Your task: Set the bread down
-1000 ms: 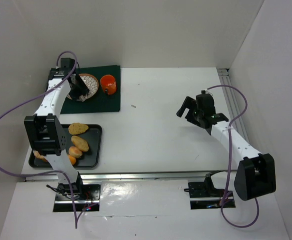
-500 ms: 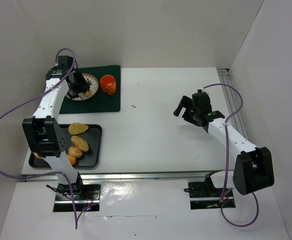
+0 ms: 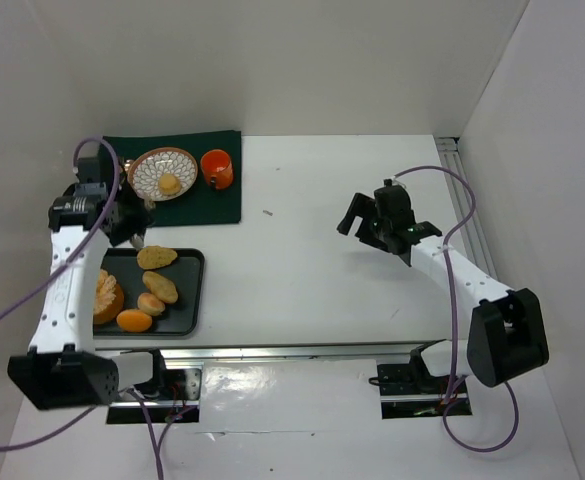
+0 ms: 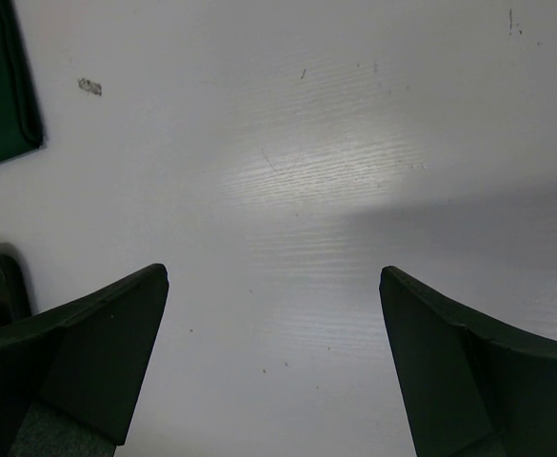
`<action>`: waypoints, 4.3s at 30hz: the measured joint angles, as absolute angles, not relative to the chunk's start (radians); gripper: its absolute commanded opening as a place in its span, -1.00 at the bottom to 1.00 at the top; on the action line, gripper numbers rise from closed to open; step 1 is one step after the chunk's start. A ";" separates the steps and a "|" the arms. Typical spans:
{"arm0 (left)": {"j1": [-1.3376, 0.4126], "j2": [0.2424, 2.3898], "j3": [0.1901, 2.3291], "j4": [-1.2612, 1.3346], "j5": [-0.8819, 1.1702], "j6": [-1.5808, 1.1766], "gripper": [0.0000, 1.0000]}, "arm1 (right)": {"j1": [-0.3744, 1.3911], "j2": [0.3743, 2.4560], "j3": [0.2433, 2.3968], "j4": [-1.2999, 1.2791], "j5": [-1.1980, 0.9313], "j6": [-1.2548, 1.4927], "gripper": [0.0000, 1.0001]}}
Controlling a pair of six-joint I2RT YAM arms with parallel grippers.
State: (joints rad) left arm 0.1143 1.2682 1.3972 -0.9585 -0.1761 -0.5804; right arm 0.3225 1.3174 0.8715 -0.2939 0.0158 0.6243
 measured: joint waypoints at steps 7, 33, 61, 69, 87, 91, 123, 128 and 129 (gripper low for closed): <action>0.098 1.060 1.250 -1.117 -0.124 -0.616 0.19 | 0.331 1.325 0.871 -0.265 -0.003 0.627 0.98; 0.061 0.865 1.135 -1.346 -0.099 -0.776 0.15 | 0.331 1.332 0.868 -0.244 -0.036 0.626 0.98; 0.061 0.928 1.136 -1.359 -0.106 -0.788 -1.00 | 0.332 1.332 0.838 -0.221 -0.053 0.623 0.98; 0.061 0.992 1.339 -1.357 -0.114 -0.789 -1.00 | 0.331 1.332 0.837 -0.218 -0.058 0.618 0.98; 0.110 1.769 1.857 -0.904 -0.137 -0.748 -1.00 | 0.322 1.332 0.837 -0.226 -0.058 0.601 0.98; 0.112 1.905 1.945 -0.855 -0.123 -0.777 -1.00 | 0.318 1.332 0.837 -0.234 -0.049 0.602 0.98; -0.009 1.578 1.716 -0.728 -0.023 -0.620 -0.14 | 0.310 1.326 0.837 -0.273 -0.007 0.600 0.98; -0.171 1.470 1.502 -0.609 0.042 -0.523 -0.14 | 0.299 1.301 0.854 -0.325 0.030 0.585 0.98; -0.203 1.471 1.468 -0.589 0.043 -0.511 -0.14 | 0.294 1.288 0.857 -0.338 0.039 0.582 0.98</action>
